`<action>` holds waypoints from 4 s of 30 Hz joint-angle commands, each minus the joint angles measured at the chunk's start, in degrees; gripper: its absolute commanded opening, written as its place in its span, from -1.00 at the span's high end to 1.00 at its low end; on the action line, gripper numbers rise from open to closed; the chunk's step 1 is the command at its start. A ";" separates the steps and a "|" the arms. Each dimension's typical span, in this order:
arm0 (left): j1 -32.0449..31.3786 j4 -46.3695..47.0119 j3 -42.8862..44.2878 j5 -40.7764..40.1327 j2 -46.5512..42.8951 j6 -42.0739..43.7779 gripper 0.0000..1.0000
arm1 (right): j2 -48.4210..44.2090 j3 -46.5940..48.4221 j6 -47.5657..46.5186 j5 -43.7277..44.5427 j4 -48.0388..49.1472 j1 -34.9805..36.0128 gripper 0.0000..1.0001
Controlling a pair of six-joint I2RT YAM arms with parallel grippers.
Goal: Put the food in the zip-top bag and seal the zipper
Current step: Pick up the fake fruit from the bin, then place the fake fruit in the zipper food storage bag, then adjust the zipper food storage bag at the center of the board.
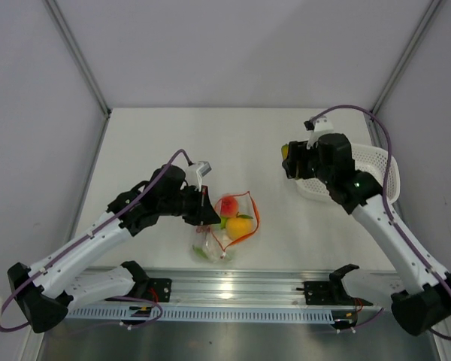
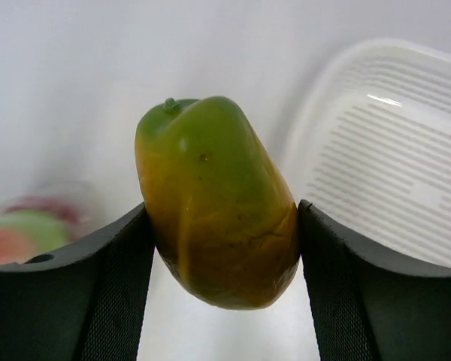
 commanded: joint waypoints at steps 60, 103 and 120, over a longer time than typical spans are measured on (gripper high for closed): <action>0.51 2.54 1.80 0.82 -3.93 -2.03 0.99 | -1.18 0.45 22.70 -6.63 -12.78 23.34 -0.79; 1.12 0.62 -10.86 -6.12 -10.70 -4.15 0.99 | 6.12 2.55 26.83 -14.71 -3.97 29.58 1.00; 1.39 -2.66 -5.75 -6.21 -13.78 -4.05 0.99 | 3.21 5.73 26.39 -17.34 -3.73 28.88 1.00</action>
